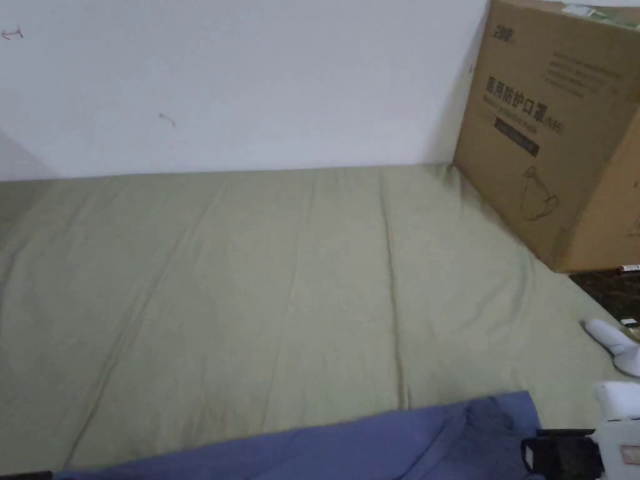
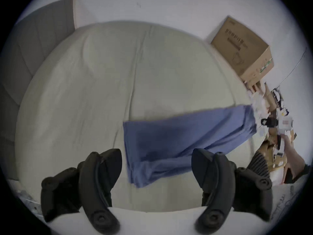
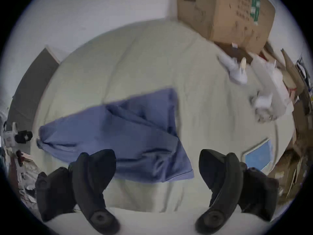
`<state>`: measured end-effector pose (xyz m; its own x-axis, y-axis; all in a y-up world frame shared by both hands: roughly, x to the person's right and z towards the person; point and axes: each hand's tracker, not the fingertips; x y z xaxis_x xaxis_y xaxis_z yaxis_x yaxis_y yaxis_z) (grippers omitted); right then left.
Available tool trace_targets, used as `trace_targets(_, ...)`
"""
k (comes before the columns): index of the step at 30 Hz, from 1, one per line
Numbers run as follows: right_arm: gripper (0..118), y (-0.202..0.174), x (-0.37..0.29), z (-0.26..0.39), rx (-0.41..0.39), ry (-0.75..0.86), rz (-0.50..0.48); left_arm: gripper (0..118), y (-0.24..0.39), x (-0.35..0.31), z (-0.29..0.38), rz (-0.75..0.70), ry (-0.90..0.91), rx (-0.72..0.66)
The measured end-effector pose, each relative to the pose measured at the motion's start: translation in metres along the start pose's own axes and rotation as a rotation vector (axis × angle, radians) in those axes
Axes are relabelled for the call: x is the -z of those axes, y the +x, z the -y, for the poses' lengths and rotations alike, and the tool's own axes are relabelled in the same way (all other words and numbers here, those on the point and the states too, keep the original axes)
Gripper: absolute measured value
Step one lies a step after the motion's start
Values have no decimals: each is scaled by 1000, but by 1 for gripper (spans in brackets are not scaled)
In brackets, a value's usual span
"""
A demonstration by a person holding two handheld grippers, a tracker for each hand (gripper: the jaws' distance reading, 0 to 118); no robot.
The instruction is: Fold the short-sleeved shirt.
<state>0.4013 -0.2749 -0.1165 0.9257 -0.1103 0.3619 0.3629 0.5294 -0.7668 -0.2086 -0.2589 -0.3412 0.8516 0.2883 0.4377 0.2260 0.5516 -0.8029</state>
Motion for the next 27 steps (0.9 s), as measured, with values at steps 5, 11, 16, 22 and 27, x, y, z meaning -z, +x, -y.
trace_targets(5, 102, -51, -83, -8, -79, 515, -128, 91, 63, -64, -8, -83, 457, 36)
trace_targets(11, 5, -109, -102, 12, -62, 868, -133, 43, 133, -79, 15, -201, 796, 97)
trace_targets(16, 0, -118, -104, 8, -99, 829, -114, 0, 150, -78, 30, -181, 779, 97)
trace_targets(22, 0, -116, -114, -3, -116, 810, -147, 0, 108, -91, -6, -112, 567, 78)
trace_targets(27, 0, -101, -101, -8, -61, 698, -146, 0, 0, -35, -21, 218, 30, -325)
